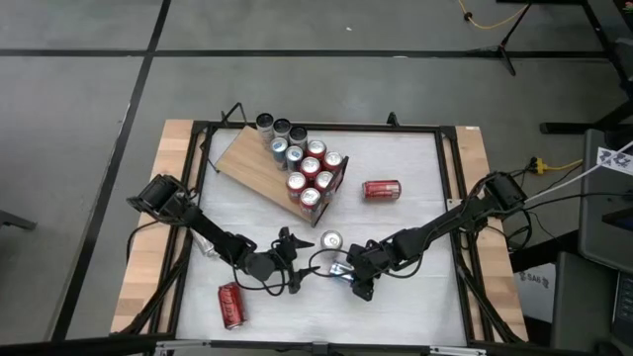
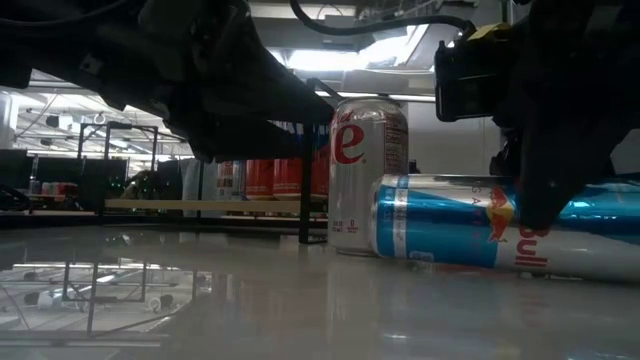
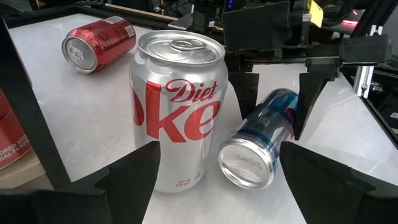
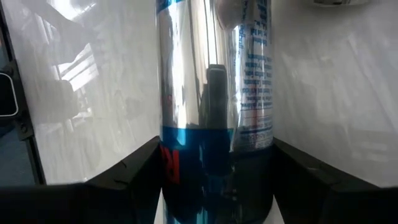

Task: Pick and place cans onto a shelf
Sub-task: Put the blue and white soda can on the shelf aligned with the other blue and white soda cans

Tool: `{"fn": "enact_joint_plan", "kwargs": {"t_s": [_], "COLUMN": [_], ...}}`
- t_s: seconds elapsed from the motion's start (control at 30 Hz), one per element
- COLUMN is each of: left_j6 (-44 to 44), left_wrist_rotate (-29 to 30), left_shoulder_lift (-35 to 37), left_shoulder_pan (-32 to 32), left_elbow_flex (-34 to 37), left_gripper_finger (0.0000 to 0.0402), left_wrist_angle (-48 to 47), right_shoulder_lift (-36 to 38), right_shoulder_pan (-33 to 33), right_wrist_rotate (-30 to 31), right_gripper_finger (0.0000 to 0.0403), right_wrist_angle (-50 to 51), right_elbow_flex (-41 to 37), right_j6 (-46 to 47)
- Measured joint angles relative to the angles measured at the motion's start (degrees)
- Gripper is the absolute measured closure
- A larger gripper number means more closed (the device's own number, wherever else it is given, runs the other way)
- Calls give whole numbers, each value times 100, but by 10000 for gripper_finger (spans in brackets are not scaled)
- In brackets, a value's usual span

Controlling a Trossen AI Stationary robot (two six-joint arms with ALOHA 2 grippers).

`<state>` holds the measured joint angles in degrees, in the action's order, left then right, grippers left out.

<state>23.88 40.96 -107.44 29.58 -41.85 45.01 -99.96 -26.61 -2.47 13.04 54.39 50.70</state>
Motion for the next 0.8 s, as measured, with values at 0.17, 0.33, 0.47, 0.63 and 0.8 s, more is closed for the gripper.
{"fn": "enact_joint_plan", "kwargs": {"t_s": [0.17, 0.33, 0.47, 0.63, 0.8], "left_j6": [0, 0, 0, 0, -1], "left_wrist_rotate": [1, -1, -1, -1, -1], "left_shoulder_lift": [0, 0, 0, 0, 0], "left_shoulder_pan": [0, 0, -2, -7, -7], "left_elbow_flex": [0, 0, 0, 0, 2], "left_gripper_finger": [76, 76, 76, 76, 76], "left_wrist_angle": [0, 0, 0, 0, 0], "right_shoulder_lift": [-7, -7, -7, -2, 145], "right_shoulder_pan": [0, 0, 2, 0, 0], "right_wrist_rotate": [71, 130, 76, 40, 47], "right_gripper_finger": [124, 75, 57, 52, 52], "right_wrist_angle": [5, 4, 4, 7, 103], "right_elbow_flex": [-7, -7, -7, -7, -7], "right_j6": [-14, -13, -9, 11, 22]}}
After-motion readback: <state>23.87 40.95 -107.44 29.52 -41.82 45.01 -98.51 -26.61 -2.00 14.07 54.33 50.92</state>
